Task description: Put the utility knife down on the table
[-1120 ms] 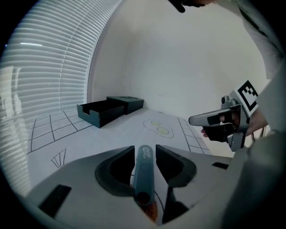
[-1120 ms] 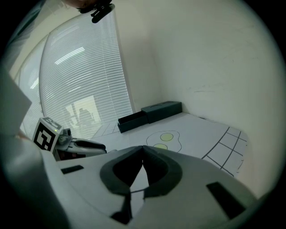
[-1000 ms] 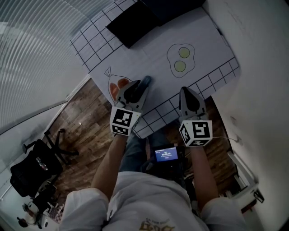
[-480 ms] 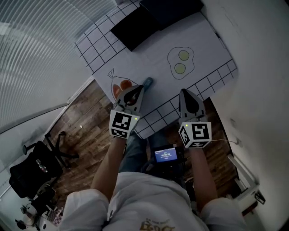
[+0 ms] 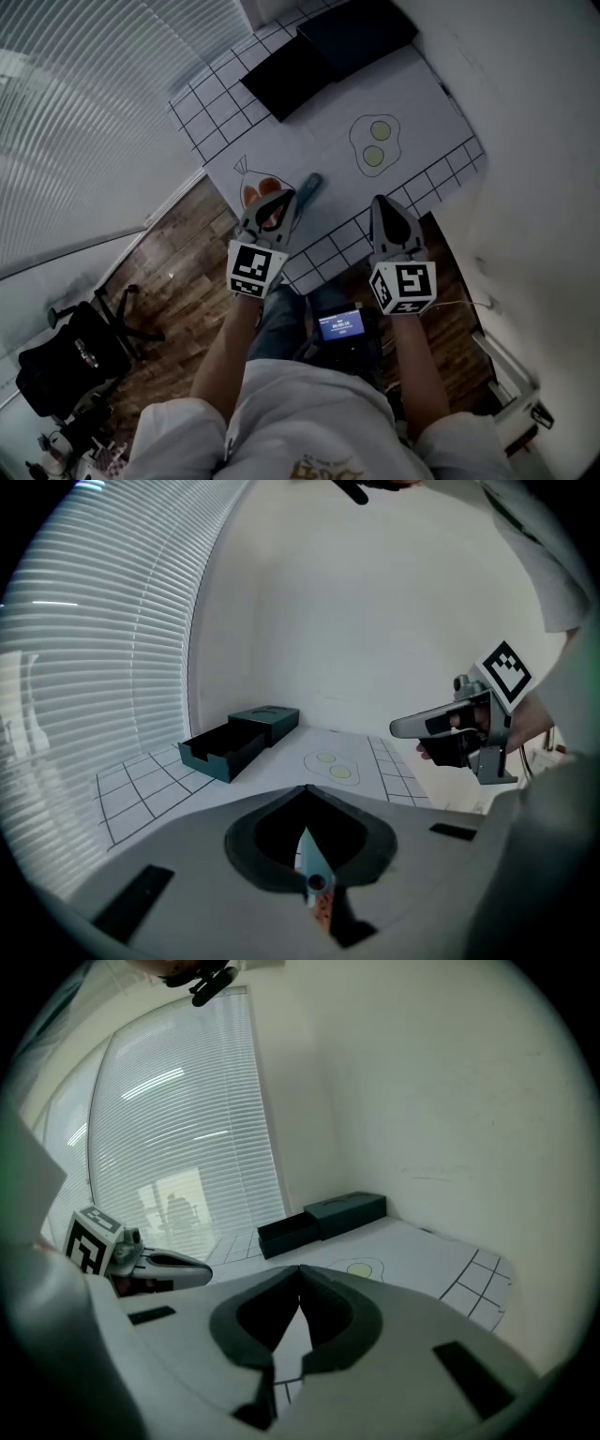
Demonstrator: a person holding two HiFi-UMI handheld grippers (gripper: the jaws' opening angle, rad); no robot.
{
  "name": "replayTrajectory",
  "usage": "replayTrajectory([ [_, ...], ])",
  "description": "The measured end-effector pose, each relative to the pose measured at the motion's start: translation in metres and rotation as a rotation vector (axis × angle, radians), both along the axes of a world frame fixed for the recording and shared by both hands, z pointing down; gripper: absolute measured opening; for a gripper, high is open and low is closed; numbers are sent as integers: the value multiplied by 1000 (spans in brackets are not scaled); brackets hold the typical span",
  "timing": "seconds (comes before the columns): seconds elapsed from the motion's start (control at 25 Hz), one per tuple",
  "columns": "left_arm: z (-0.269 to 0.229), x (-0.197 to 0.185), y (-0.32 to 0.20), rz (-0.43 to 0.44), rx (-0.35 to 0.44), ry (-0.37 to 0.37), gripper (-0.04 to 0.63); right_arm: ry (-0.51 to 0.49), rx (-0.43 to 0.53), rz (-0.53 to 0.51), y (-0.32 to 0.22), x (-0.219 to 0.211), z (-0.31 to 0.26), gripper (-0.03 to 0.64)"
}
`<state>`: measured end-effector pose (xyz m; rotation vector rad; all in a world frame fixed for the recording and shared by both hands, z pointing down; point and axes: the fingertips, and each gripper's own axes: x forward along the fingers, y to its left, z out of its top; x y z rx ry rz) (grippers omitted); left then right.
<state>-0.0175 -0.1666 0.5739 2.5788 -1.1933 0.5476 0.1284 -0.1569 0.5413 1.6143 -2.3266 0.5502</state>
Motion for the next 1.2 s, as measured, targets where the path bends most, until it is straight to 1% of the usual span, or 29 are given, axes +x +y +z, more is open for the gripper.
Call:
replayTrajectory([
  [0.12, -6, -4, 4, 13, -22, 17, 8, 3, 7, -4, 2, -5, -6, 8],
  [0.2, -11, -9, 6, 11, -21, 25, 8, 1, 15, -5, 2, -9, -11, 8],
  [0.32, -24, -15, 5, -1, 13, 42, 8, -2, 26, -5, 3, -15, -19, 8],
  [0.64, -46, -32, 13, 5, 40, 48, 8, -1, 67, -14, 7, -31, -48, 8],
  [0.72, -53, -35, 13, -6, 49, 61, 8, -2, 71, -13, 8, -32, -53, 8],
  [0.84, -70, -34, 10, -4, 84, 93, 8, -5, 74, -6, 8, -31, -59, 8],
  [1.0, -89, -34, 13, 13, 109, 111, 8, 0, 89, -2, 11, -30, -69, 8],
  [1.2, -117, -43, 13, -11, 153, 123, 8, -7, 112, -28, 11, -39, -86, 8],
])
